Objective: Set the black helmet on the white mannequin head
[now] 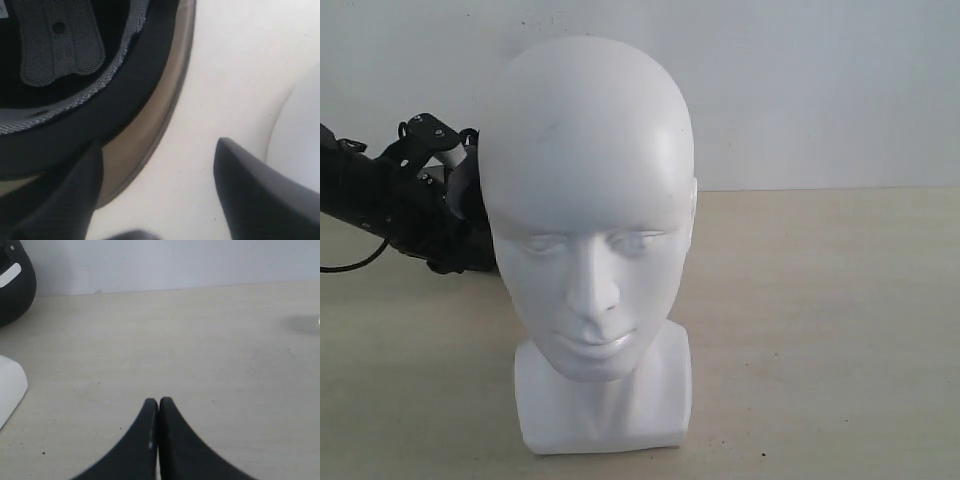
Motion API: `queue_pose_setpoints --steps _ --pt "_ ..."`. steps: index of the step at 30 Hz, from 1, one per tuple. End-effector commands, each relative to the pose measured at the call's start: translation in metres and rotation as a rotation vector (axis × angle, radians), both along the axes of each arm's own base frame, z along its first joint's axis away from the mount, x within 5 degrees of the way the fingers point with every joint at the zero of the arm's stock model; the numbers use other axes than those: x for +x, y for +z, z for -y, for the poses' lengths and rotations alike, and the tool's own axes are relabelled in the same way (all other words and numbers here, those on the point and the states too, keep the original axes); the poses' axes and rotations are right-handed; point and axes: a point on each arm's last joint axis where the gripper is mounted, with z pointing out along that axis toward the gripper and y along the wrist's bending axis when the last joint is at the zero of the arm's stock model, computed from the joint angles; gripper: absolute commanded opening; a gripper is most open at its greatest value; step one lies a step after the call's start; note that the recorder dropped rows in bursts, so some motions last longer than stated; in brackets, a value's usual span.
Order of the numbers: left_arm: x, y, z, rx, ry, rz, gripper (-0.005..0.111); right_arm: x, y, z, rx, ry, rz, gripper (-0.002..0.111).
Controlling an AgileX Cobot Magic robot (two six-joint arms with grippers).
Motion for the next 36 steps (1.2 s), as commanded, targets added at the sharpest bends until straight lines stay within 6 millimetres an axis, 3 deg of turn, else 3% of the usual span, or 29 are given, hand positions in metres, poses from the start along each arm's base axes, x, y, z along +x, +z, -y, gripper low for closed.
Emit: queue_pose_setpoints --steps 1,4,8,16,27,32,36 --pt "0.003 -0.002 0.001 0.011 -0.002 0.011 0.039 0.000 0.001 0.000 -0.004 0.002 0.012 0.000" --pt "0.003 -0.002 0.001 0.016 -0.001 0.017 0.004 0.000 0.001 0.000 -0.004 0.002 0.012 0.000" --pt "0.003 -0.002 -0.001 -0.029 0.117 -0.046 0.004 0.000 0.001 0.000 -0.004 0.002 0.012 0.000" --pt "-0.006 0.013 -0.003 0.008 0.073 -0.048 0.004 0.000 0.001 0.000 -0.004 0.002 0.012 0.000" --pt "-0.027 0.024 -0.001 -0.010 0.032 -0.191 0.004 0.000 0.001 0.000 -0.004 0.002 0.012 0.000" --pt "-0.049 0.051 -0.005 -0.008 0.069 -0.105 0.004 0.000 0.001 0.000 -0.004 0.002 0.012 0.000" --pt "-0.074 0.052 -0.006 -0.018 0.077 -0.145 0.004 0.000 0.001 0.000 -0.004 0.002 0.012 0.000"
